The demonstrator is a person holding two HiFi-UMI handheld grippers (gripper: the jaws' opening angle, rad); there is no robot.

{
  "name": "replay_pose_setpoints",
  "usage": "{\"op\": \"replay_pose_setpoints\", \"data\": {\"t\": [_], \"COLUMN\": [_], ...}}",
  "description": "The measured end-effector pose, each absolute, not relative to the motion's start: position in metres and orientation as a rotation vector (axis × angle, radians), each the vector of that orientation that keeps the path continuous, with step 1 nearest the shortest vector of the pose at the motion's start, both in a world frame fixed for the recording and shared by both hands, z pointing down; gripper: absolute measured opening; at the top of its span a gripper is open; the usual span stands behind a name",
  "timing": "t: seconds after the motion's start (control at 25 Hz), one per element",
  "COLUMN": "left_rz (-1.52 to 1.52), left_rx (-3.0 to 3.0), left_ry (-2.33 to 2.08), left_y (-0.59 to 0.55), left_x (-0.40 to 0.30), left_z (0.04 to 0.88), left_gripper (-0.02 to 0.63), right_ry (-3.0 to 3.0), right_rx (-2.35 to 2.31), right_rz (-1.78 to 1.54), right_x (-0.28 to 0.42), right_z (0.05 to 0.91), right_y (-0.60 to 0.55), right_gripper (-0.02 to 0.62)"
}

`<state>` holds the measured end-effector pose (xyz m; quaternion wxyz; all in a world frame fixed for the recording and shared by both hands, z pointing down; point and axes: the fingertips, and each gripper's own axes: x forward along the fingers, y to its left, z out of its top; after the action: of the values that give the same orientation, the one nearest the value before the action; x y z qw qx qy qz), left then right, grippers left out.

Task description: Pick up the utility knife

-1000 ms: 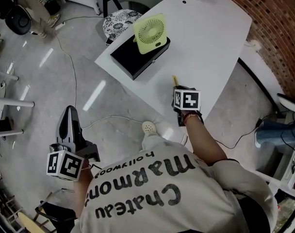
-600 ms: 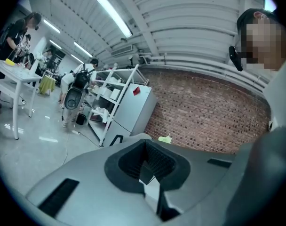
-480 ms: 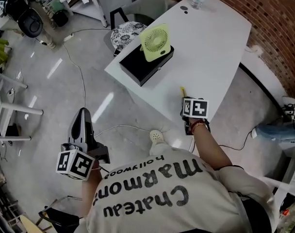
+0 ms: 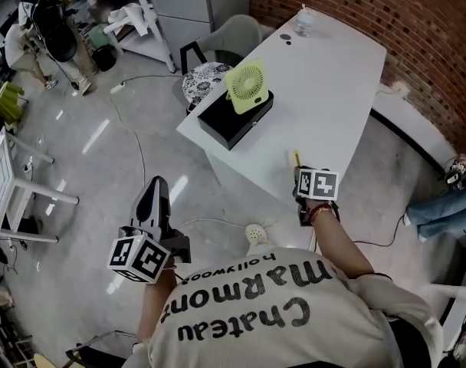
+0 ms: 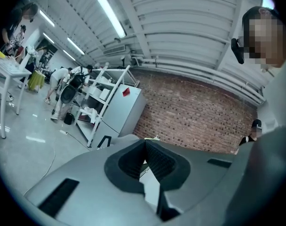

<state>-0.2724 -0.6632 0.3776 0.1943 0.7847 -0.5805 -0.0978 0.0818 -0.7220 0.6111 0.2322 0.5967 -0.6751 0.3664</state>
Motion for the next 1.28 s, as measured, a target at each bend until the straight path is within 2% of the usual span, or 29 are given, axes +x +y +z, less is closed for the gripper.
{"op": "replay_pose_setpoints", "data": {"t": [1.28], "left_rz": [-0.326], "left_rx": [2.364], "left_ry": [-1.452], "left_y": [-0.556], "left_x": [-0.244], "left_z": [0.345], "left_gripper": [0.0], "right_ry": [-2.242], "right_rx": [1.755], "right_rz": [0.779], "right_x": [0.044], "right_z": [0.447], "right_y": [-0.62], "right_gripper": [0.064]}}
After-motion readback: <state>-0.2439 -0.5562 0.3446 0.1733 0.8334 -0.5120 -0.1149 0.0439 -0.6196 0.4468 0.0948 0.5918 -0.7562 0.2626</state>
